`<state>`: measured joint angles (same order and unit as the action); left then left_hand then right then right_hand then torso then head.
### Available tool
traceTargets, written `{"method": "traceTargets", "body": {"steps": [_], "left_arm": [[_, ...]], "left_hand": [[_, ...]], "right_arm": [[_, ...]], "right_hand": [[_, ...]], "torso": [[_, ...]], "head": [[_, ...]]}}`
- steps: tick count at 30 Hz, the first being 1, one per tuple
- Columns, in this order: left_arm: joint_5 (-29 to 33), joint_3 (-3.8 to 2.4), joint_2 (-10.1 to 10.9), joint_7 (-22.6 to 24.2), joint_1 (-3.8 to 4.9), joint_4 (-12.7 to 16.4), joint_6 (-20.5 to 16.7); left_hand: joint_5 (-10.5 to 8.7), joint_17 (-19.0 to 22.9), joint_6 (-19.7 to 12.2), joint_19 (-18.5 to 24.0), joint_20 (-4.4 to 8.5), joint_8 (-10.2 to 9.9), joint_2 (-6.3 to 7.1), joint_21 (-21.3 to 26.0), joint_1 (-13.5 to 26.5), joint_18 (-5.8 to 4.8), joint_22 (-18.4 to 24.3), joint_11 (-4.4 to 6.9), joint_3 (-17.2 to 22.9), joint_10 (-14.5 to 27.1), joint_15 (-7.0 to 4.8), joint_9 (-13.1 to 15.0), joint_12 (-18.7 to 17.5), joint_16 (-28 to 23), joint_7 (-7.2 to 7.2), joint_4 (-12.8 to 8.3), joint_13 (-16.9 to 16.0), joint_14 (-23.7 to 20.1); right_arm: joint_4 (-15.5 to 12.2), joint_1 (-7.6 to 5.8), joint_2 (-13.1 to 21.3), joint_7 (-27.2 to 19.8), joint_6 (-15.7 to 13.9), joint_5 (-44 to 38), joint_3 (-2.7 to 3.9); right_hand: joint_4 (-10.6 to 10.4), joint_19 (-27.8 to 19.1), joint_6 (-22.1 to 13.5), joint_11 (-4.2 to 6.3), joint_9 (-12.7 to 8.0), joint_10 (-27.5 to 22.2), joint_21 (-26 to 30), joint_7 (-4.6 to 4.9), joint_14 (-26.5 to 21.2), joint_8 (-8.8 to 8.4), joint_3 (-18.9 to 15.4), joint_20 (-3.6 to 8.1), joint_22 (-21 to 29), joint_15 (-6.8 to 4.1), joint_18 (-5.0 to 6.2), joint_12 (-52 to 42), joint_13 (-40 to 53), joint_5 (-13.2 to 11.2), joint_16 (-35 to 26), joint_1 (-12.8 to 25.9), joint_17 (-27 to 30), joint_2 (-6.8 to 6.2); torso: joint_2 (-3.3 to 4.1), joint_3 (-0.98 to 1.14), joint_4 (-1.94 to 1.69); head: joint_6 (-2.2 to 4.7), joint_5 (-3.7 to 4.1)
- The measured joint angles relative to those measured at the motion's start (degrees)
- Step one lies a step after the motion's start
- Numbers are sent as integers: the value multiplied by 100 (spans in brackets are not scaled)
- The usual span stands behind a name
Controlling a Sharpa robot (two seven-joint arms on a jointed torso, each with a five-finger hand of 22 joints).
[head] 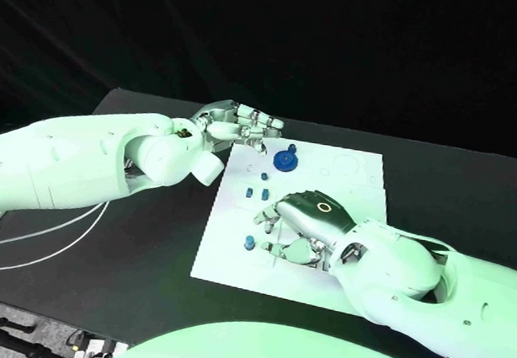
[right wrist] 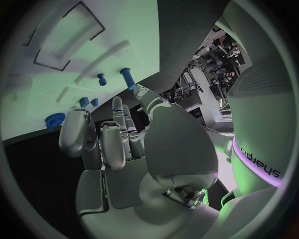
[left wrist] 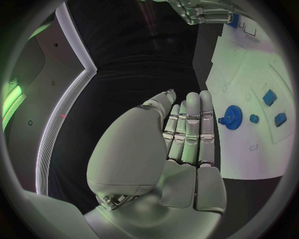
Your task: Assemble the parts on the task board
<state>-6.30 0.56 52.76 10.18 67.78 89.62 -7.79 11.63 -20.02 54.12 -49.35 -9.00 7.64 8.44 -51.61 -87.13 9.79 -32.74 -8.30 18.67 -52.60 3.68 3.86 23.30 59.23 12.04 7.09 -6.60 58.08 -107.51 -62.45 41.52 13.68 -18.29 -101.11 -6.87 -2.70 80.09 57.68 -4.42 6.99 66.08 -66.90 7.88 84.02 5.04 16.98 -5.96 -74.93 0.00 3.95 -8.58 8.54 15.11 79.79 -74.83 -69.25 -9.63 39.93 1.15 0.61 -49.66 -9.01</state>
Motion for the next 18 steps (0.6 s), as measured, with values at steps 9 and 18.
{"method": "traceTargets", "body": {"steps": [9,18], "left_arm": [[0,5,29,6,0,-3,5],[0,20,65,26,0,14,5]], "left_hand": [[0,0,0,0,0,0,0,0,0,0,5,0,-16,0,0,0,0,0,0,-16,0,0],[0,-1,0,0,0,0,0,0,0,0,4,0,-16,0,0,0,0,0,0,-16,0,0]], "right_arm": [[-347,-412,1199,-30,-396,1289,54],[-665,-454,2170,324,-395,2231,-29]], "right_hand": [[-331,264,555,386,241,1468,-517,-252,-7,429,-506,263,0,-301,0,-3023,2584,43,243,352,-456,179],[-834,363,455,415,793,1496,-954,-318,-9,873,-1338,319,1,-342,-90,-6557,6327,66,622,620,-570,338]], "torso": [[-38,-34,16],[-87,-70,52]], "head": [[111,346],[130,653]]}}
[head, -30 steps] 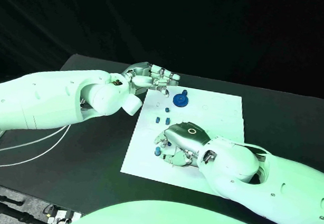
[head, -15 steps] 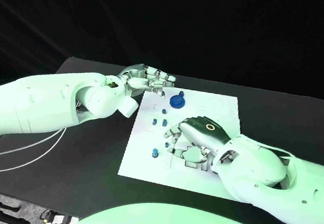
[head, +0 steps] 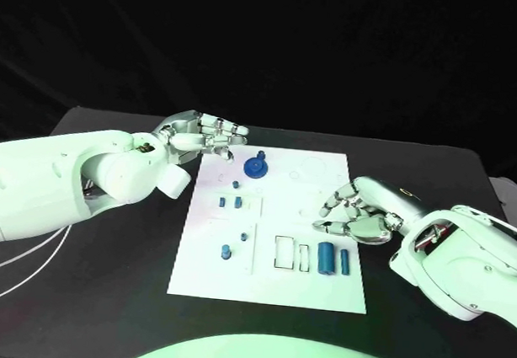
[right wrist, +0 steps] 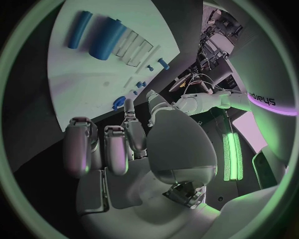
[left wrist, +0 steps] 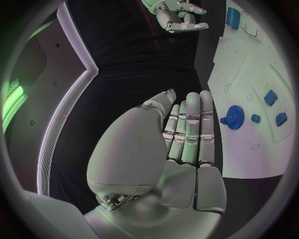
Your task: Assemble the parts on the task board
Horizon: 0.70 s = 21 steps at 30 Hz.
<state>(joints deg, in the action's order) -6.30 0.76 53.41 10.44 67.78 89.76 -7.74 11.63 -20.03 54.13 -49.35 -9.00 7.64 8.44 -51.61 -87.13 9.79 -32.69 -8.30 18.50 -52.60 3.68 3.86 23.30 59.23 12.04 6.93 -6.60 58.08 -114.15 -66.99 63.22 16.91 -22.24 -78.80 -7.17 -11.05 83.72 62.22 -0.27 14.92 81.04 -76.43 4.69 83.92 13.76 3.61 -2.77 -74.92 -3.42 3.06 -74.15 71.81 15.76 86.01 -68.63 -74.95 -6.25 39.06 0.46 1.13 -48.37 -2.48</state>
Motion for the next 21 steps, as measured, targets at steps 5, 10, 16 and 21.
{"method": "traceTargets", "body": {"steps": [5,10,16,21], "left_arm": [[0,9,16,5,-2,9,0],[0,10,37,9,-1,17,0],[0,13,45,12,-1,29,1],[0,13,53,15,-1,37,1]], "left_hand": [[0,0,0,0,0,0,0,0,0,0,0,0,0,0,0,0,0,0,0,0,0,0],[0,0,0,0,0,0,0,0,0,0,0,0,0,0,0,0,0,0,0,0,0,0],[0,3,0,0,0,29,-4,22,4,0,-1,0,0,0,0,0,0,0,0,0,-1,0],[0,7,0,0,0,29,-23,22,23,0,-1,0,0,0,0,0,0,0,0,0,-5,0]], "right_arm": [[-171,116,386,337,62,23,-49],[-248,289,500,693,123,-135,-72],[-283,427,482,997,158,-391,-80],[-266,544,363,1190,169,-583,-85]], "right_hand": [[-251,0,-111,0,177,0,-94,5,0,117,-378,0,0,0,-1,-122,195,0,81,17,0,-10],[-504,0,-164,-13,296,-13,-111,21,0,174,-682,0,1,0,-2,-122,250,-34,94,54,0,-2],[-572,0,-184,-22,367,-22,-134,0,0,218,-879,0,1,1,-1,-144,285,-58,111,115,1,-2],[-575,0,-184,-22,392,-22,-134,0,0,221,-923,0,1,1,-1,-144,301,-58,111,166,1,6]], "torso": [[-14,-11,12],[-18,-18,23],[-18,-20,23],[-18,-22,19]], "head": [[-14,139],[-23,191],[-36,241],[-51,267]]}}
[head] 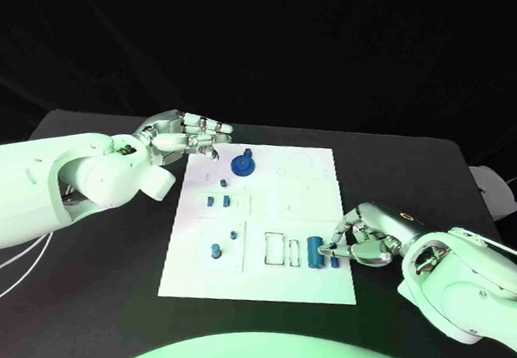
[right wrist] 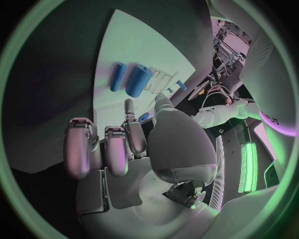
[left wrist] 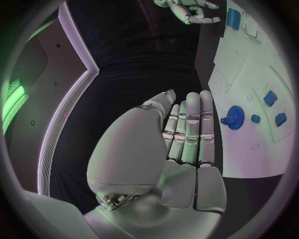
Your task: Assemble the parts on the task board
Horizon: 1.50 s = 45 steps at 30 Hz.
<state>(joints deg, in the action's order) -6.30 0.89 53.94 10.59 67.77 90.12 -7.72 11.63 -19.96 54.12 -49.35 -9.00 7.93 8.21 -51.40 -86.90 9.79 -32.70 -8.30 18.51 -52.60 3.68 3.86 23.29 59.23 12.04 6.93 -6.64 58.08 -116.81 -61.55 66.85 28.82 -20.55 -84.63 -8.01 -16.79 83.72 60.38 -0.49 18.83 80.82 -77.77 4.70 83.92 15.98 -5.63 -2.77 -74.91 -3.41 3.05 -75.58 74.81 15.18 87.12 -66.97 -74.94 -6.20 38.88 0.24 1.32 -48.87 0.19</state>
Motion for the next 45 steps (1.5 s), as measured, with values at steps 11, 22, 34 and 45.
{"method": "traceTargets", "body": {"steps": [11,22,34,45], "left_arm": [[0,0,6,2,0,5,2],[0,1,17,2,0,19,5],[0,1,46,-2,0,34,15],[0,1,52,-10,0,41,41]], "left_hand": [[0,0,0,0,0,0,0,0,0,0,0,0,0,0,0,0,0,0,0,0,1,0],[0,-1,0,0,0,0,0,0,0,0,-1,0,0,0,0,0,0,0,0,0,1,0],[0,-1,0,0,0,0,0,-1,0,0,6,20,0,20,0,0,34,0,0,0,2,0],[0,5,0,0,0,0,0,-1,0,0,6,-1,0,42,0,0,34,0,0,0,2,0]], "right_arm": [[135,100,-241,213,-28,-337,-4],[309,225,-495,284,-20,-513,-3],[482,302,-638,313,84,-687,5],[592,386,-823,328,169,-834,18]], "right_hand": [[18,0,-11,0,41,0,0,-11,0,42,-46,0,1,0,0,-22,9,34,0,31,1,31],[3,0,-20,0,63,0,0,-20,0,43,-61,0,-4,0,0,-22,14,91,0,0,1,61],[18,0,-20,0,90,0,0,-20,0,65,-78,0,-3,1,0,-22,13,114,0,-62,2,123],[34,0,-19,0,144,0,0,-19,0,129,-94,0,-2,1,0,-21,12,169,0,-129,2,189]], "torso": [[4,3,-5],[8,7,-1],[7,4,-1],[4,5,0]], "head": [[-18,-23],[-49,-53],[-95,-77],[-112,-75]]}}
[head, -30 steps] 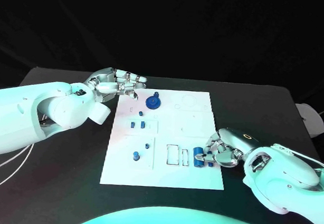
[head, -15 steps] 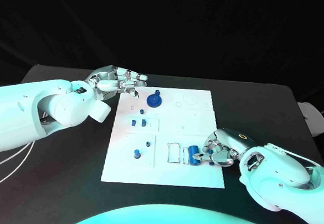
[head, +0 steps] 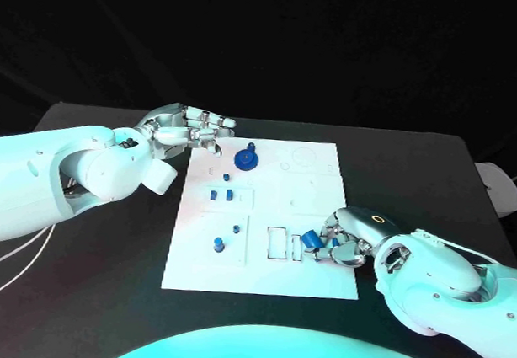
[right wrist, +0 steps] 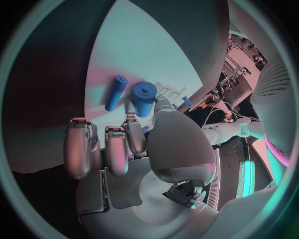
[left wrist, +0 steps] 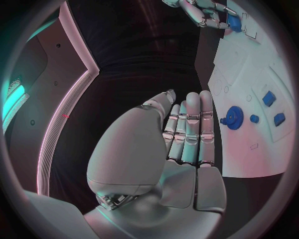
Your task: Assemble the parts on the task board
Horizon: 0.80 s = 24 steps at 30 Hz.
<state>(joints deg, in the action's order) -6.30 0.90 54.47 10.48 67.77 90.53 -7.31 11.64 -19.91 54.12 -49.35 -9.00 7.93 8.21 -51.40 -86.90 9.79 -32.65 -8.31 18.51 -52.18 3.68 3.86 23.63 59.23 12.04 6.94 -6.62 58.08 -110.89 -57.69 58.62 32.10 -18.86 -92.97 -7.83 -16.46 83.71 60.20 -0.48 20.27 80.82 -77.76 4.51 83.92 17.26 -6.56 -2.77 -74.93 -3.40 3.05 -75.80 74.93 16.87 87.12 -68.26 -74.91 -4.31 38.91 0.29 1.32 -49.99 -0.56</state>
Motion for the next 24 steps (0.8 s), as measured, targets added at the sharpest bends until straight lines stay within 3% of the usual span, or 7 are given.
{"method": "traceTargets", "body": {"steps": [11,15,22,24], "left_arm": [[0,0,2,-8,0,1,26],[0,0,2,-10,0,2,30],[0,0,4,-13,0,2,35],[0,0,5,-14,0,2,37]], "left_hand": [[0,0,0,0,0,0,0,0,0,0,0,0,0,0,0,0,0,0,0,0,0,0],[0,0,0,0,0,0,0,0,0,0,0,0,0,0,0,0,0,0,0,0,0,0],[0,-1,0,0,0,0,0,0,0,0,0,0,0,0,0,0,0,0,0,0,1,0],[0,-1,0,0,0,0,0,0,0,0,0,0,0,0,0,0,0,0,0,0,1,0]], "right_arm": [[14,20,-48,9,0,-67,6],[13,20,-49,9,-39,-88,11],[-75,40,39,44,-179,-104,-6],[-153,41,87,61,-237,-99,-7]], "right_hand": [[14,0,-18,6,75,6,0,-6,0,47,-49,0,0,0,0,-8,-1,311,22,-178,0,178],[68,0,-32,37,86,38,-17,9,0,48,4,0,1,0,0,-53,-1,555,22,-427,1,254],[81,21,-44,83,89,85,-79,-5,9,85,1,21,1,-33,0,-111,3,528,45,-698,1,329],[80,21,-63,103,89,105,-79,-25,0,86,5,21,1,-42,0,-118,4,521,45,-746,1,282]], "torso": [[-1,-2,1],[-1,-2,1],[-2,1,3],[-3,1,7]], "head": [[-1,5],[2,-1],[8,-1],[13,-2]]}}
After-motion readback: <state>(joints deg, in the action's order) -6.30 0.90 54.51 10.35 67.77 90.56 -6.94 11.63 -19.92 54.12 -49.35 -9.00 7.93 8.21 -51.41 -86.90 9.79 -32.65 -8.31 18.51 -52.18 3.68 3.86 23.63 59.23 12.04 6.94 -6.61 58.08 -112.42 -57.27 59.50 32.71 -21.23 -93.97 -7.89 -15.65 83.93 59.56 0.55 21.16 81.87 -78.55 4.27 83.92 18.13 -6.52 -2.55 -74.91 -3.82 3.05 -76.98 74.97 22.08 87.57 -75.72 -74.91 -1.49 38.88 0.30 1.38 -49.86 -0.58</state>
